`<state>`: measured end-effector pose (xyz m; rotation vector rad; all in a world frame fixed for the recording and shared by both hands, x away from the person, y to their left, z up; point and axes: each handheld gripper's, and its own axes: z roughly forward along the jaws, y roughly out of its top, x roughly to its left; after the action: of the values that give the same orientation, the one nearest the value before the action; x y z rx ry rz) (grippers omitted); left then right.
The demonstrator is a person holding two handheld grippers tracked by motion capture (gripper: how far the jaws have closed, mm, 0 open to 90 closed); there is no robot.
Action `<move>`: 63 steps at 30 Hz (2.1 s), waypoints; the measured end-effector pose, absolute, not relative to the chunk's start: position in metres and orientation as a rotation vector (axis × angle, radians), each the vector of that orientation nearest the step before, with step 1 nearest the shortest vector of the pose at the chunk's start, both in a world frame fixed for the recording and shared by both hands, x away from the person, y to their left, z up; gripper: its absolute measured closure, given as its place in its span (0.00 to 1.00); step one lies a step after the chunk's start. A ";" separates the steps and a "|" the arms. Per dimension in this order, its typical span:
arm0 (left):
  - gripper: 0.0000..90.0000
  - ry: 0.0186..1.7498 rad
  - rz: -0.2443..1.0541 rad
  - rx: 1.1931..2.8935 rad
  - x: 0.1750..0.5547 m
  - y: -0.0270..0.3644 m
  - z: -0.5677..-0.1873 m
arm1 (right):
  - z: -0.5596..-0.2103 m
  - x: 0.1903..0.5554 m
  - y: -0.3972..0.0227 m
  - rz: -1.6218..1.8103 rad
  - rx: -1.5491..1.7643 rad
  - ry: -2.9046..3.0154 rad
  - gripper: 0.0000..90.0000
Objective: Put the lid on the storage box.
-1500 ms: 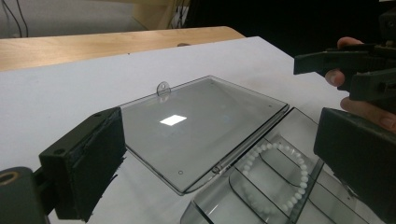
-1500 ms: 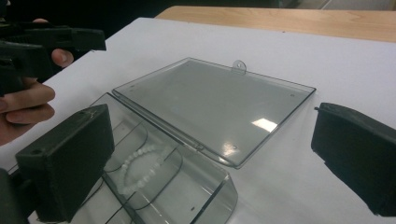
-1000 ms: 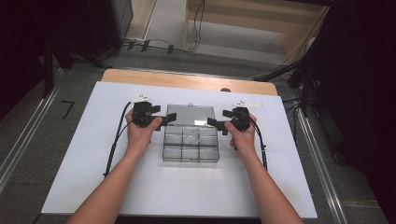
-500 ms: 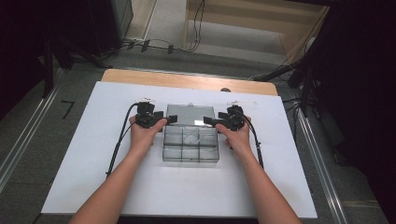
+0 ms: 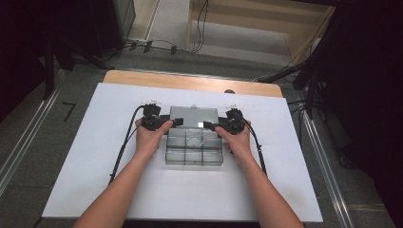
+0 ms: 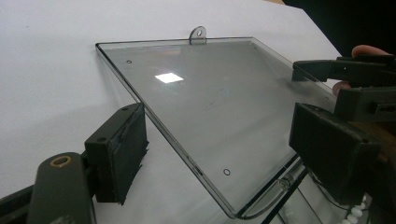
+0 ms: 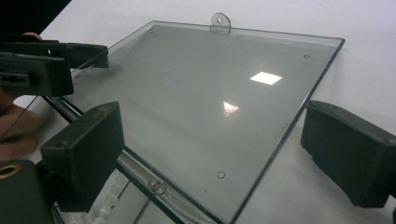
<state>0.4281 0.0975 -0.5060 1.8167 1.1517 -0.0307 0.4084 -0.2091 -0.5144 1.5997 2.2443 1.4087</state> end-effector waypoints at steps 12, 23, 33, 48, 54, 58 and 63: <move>0.24 1.182 -0.040 1.827 0.430 0.096 -0.507 | -0.521 0.411 -0.209 1.464 1.678 2.241 0.11; 0.33 1.169 -0.058 1.821 0.428 0.092 -0.507 | -0.520 0.410 -0.210 1.491 1.666 2.256 0.22; 0.46 1.141 -0.009 1.816 0.427 0.094 -0.500 | -0.514 0.406 -0.213 1.488 1.595 2.239 0.34; 0.66 1.041 0.079 1.779 0.418 0.100 -0.486 | -0.500 0.395 -0.223 1.549 1.483 2.158 0.62; 0.69 1.002 0.083 1.770 0.415 0.101 -0.483 | -0.499 0.390 -0.229 1.589 1.415 2.154 0.71; 0.67 0.985 0.090 1.763 0.414 0.101 -0.480 | -0.499 0.386 -0.230 1.601 1.355 2.148 0.73; 0.60 0.969 0.110 1.755 0.418 0.100 -0.468 | -0.498 0.381 -0.229 1.580 1.307 2.136 0.74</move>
<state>0.4179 0.1004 -0.4677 1.7553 0.9690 0.1098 0.3813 -0.2293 -0.4985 1.3072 2.1363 1.5795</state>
